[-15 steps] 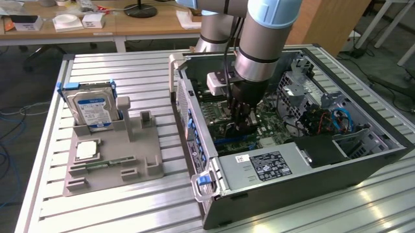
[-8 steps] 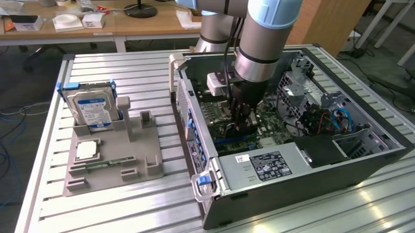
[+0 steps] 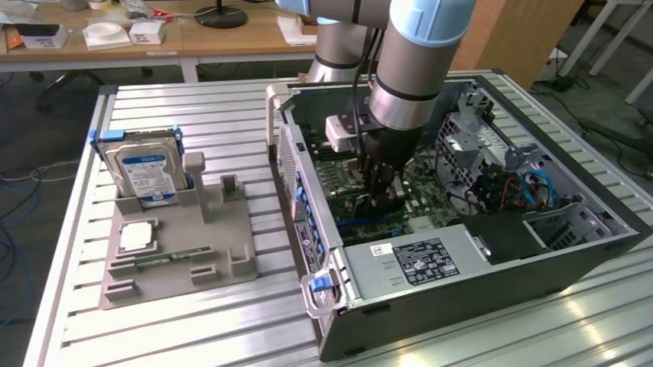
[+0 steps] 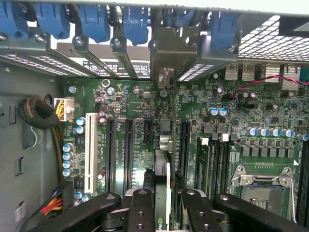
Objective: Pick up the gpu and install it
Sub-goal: 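Insert the gpu into the slot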
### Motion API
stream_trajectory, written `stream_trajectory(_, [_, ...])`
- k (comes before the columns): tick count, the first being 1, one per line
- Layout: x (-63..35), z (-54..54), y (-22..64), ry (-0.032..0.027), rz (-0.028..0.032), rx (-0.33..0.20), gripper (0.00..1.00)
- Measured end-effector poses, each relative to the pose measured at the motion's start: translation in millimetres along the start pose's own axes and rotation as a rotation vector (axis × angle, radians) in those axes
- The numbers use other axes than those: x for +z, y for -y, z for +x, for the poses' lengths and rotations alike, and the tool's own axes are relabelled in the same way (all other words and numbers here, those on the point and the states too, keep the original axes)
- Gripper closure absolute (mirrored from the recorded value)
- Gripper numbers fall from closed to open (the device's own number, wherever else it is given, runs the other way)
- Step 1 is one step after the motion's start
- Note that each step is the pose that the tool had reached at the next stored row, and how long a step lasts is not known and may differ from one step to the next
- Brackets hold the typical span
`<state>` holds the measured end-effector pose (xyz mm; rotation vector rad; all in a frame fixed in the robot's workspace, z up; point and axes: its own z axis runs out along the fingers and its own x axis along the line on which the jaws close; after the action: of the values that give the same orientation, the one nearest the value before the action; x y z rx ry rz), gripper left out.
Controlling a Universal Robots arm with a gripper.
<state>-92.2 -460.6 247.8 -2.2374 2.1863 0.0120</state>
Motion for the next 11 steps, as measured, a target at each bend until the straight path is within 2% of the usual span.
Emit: stream_trajectory(11, [0.5,-0.1,-0.1,0.0013,0.0006,0.000,0.74])
